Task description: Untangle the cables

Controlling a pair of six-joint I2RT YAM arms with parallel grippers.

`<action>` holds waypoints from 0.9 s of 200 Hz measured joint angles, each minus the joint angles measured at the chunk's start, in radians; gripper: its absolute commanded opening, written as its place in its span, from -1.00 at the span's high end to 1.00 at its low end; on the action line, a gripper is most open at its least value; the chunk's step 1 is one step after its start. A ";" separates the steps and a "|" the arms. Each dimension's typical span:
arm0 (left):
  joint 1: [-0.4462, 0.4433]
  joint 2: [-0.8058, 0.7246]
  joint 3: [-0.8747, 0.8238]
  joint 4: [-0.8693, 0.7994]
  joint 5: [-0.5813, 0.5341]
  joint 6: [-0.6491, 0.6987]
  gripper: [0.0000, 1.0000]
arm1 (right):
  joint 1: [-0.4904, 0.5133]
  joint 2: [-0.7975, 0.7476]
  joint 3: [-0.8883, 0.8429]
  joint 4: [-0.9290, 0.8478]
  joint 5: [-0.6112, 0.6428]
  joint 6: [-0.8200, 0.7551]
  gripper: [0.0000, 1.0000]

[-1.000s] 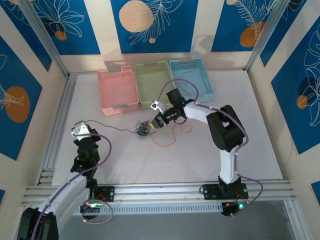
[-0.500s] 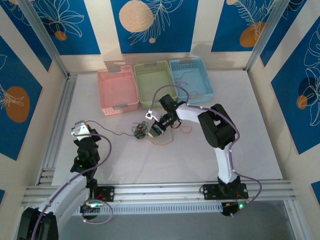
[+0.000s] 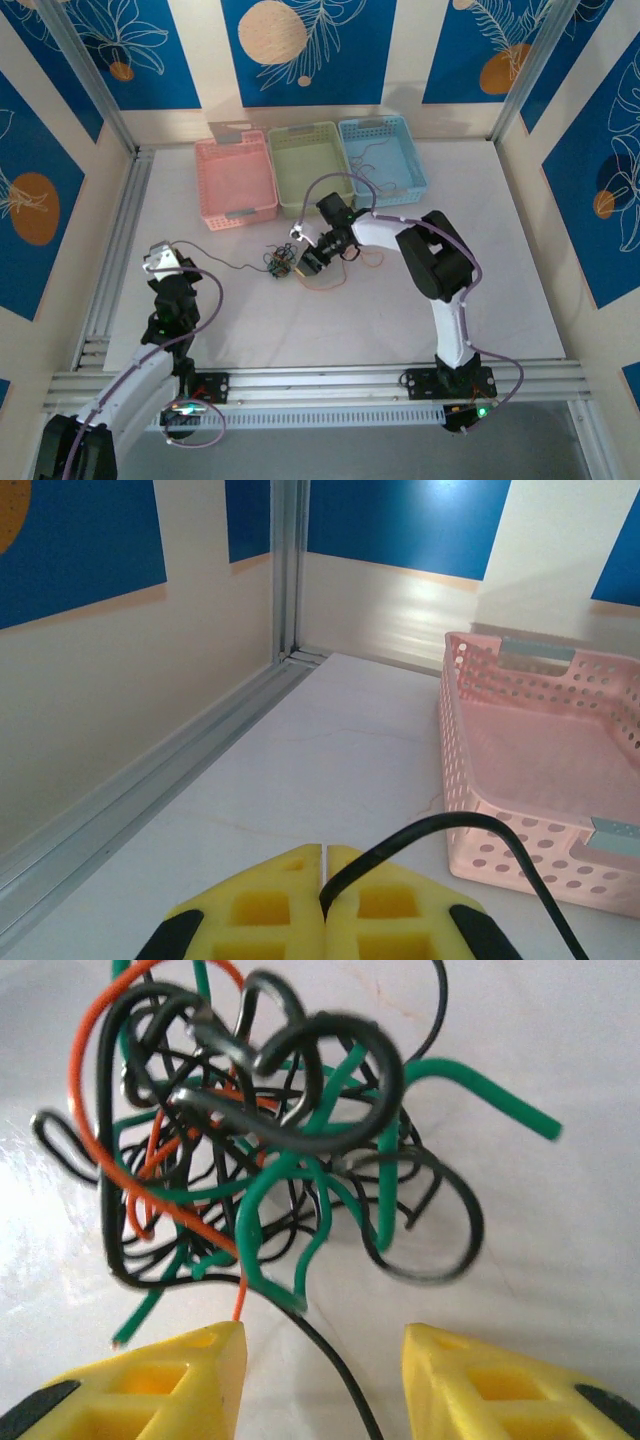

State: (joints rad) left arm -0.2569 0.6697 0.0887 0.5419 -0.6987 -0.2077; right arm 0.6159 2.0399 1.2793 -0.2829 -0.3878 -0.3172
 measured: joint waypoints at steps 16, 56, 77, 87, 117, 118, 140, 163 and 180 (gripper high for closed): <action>0.000 0.002 0.000 0.000 0.000 0.000 1.00 | -0.001 -0.060 -0.057 0.073 0.049 0.024 0.05; 0.000 0.002 0.000 0.000 0.000 0.000 1.00 | -0.013 -0.177 -0.092 0.142 0.063 0.063 0.10; 0.000 0.004 0.000 0.000 0.003 0.000 1.00 | 0.001 -0.198 -0.093 0.100 0.079 0.043 0.12; 0.000 0.009 0.000 0.002 0.005 0.000 1.00 | 0.019 -0.193 -0.092 0.072 0.095 0.029 0.14; 0.000 0.014 0.000 0.003 0.011 0.000 1.00 | 0.075 -0.124 -0.062 -0.003 0.122 -0.003 0.16; 0.000 0.014 0.000 0.003 0.011 0.000 1.00 | 0.076 -0.122 -0.062 -0.003 0.122 -0.004 0.16; 0.001 0.014 0.000 0.003 0.011 0.000 1.00 | 0.089 -0.088 -0.062 -0.029 0.126 -0.016 0.16; 0.001 0.014 0.000 0.003 0.011 0.000 1.00 | 0.089 -0.072 -0.062 -0.037 0.139 -0.024 0.16; 0.001 0.014 0.000 0.003 0.011 0.000 1.00 | 0.088 -0.064 -0.061 -0.035 0.146 -0.024 0.16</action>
State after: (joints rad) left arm -0.2562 0.6838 0.0887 0.5449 -0.6876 -0.2077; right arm 0.7040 1.9759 1.2182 -0.3183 -0.2420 -0.3408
